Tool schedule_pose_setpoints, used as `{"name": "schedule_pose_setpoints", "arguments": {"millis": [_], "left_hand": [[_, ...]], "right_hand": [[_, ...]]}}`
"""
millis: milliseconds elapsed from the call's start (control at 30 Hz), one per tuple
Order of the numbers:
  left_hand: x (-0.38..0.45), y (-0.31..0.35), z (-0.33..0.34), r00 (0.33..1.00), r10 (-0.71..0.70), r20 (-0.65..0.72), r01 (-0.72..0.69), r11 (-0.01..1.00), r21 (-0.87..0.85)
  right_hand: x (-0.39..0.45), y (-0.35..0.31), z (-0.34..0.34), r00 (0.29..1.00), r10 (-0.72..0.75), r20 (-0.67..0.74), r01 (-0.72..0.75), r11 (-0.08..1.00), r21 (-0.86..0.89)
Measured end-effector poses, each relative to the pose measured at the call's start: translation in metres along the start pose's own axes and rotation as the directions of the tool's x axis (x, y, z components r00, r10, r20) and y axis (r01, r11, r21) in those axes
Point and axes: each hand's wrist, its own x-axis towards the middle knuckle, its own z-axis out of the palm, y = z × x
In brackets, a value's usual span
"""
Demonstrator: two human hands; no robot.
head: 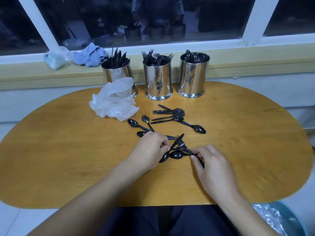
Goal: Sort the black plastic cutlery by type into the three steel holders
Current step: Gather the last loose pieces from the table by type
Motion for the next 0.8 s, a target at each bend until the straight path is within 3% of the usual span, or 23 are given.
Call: {"name": "schedule_pose_setpoints", "arguments": {"millis": [233, 433, 567, 700, 800], "left_hand": [[0.021, 0.002, -0.009, 0.980, -0.069, 0.189, 0.076, 0.997, -0.032], [0.016, -0.002, -0.011, 0.977, 0.009, 0.214, 0.003, 0.998, -0.058], [0.010, 0.000, -0.012, 0.986, 0.020, 0.164, -0.008, 0.997, -0.073], [0.004, 0.008, -0.008, 0.997, -0.015, -0.071, -0.012, 0.931, -0.364], [0.010, 0.020, 0.002, 0.992, -0.088, -0.086, 0.011, 0.760, -0.650]], "right_hand": [[0.004, -0.004, -0.004, 0.996, 0.076, 0.040, -0.078, 0.996, 0.040], [0.008, -0.012, -0.005, 0.995, 0.081, 0.063, -0.080, 0.997, -0.018], [0.012, -0.012, -0.012, 0.987, 0.162, 0.024, -0.163, 0.981, 0.109], [0.023, -0.021, -0.014, 0.978, 0.207, -0.012, -0.188, 0.911, 0.367], [0.039, -0.041, -0.003, 0.979, 0.189, 0.077, -0.200, 0.820, 0.536]]}}
